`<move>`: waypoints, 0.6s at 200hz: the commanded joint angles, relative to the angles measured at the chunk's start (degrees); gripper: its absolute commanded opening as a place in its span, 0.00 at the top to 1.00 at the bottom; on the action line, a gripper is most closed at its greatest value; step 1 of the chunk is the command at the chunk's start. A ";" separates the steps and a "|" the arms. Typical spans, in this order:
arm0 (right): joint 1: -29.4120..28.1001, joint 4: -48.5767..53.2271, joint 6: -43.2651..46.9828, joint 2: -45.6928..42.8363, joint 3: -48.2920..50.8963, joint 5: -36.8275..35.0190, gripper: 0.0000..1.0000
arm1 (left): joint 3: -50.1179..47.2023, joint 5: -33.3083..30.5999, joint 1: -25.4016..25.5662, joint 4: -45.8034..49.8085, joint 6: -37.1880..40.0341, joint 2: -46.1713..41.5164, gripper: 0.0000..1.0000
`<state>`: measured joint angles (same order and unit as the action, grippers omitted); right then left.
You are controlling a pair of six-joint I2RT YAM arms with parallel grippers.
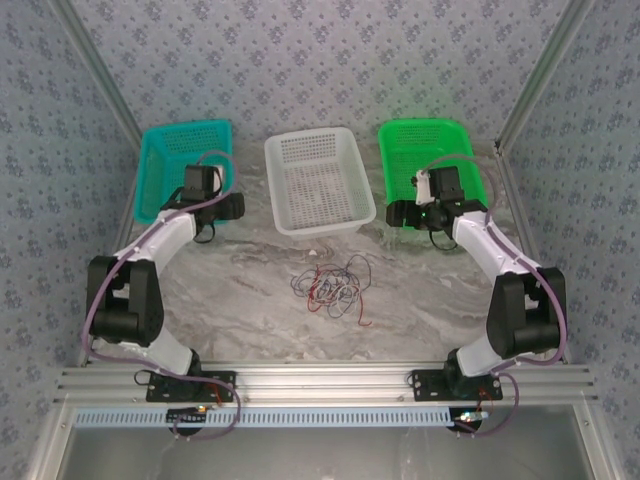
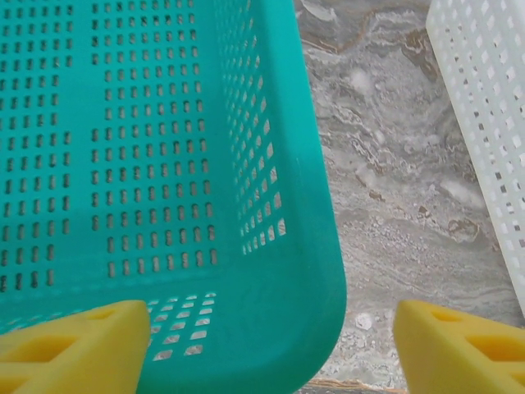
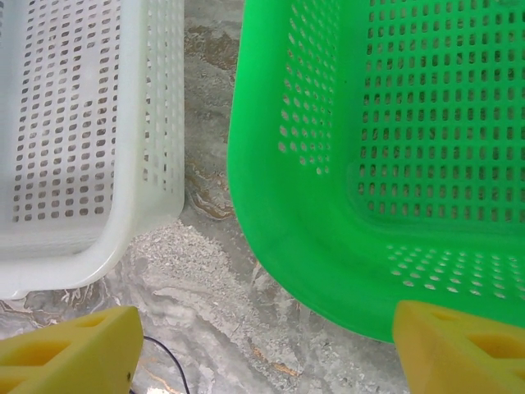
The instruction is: Untangle the cables
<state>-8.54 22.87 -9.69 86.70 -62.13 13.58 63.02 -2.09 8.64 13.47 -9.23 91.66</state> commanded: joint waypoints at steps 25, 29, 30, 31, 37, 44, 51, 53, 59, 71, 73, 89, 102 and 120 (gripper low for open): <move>-0.47 1.99 -1.03 -0.61 1.04 1.18 0.17 | 1.82 2.53 2.33 2.01 -1.05 1.46 0.33; -0.49 2.08 -1.03 -0.73 1.12 1.12 0.17 | 1.83 2.52 2.85 2.28 -1.11 1.36 0.34; -0.55 2.13 -1.03 -0.82 1.21 1.15 0.17 | 1.83 2.52 2.95 2.35 -1.17 1.39 0.35; -0.58 2.11 -1.03 -0.87 1.22 1.12 0.17 | 1.84 2.52 3.13 2.35 -1.20 1.36 0.35; -0.60 2.24 -1.05 -1.21 1.36 1.32 0.17 | 1.84 2.53 3.90 2.63 -1.06 1.26 0.38; -0.69 2.36 -0.99 -1.67 1.54 1.43 0.17 | 1.70 2.46 4.91 2.99 -0.98 1.29 0.42; -0.69 2.55 -1.03 -2.26 1.81 1.43 0.17 | 1.54 2.21 5.77 3.13 -0.99 1.27 0.46; -0.76 2.58 -1.03 -2.44 1.89 1.44 0.17 | 1.46 2.14 5.94 3.20 -0.99 1.27 0.47; -0.89 2.66 -0.99 -3.05 2.25 1.38 0.17 | 1.24 2.00 6.49 3.29 -1.18 1.21 0.51; -1.18 2.97 -0.79 -4.74 2.98 1.44 0.17 | 0.66 2.03 7.29 3.57 -2.11 1.03 0.57; -1.21 3.03 -0.71 -5.06 3.15 1.51 0.17 | 0.53 1.96 7.42 3.64 -2.28 0.91 0.58; -1.76 4.34 0.16 -7.62 4.02 1.68 0.17 | -0.65 1.63 8.08 4.16 -4.01 -0.29 0.61; -2.38 6.79 1.21 -9.69 4.40 2.31 0.17 | -1.95 1.56 9.09 4.41 -5.06 -2.20 0.62; -3.69 10.00 1.54 -12.27 5.61 3.24 0.18 | -4.32 1.30 11.60 3.93 -5.23 -5.48 0.62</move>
<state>-10.66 26.72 -9.41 78.26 -58.15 14.63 61.82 -0.93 17.52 14.39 -12.43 91.22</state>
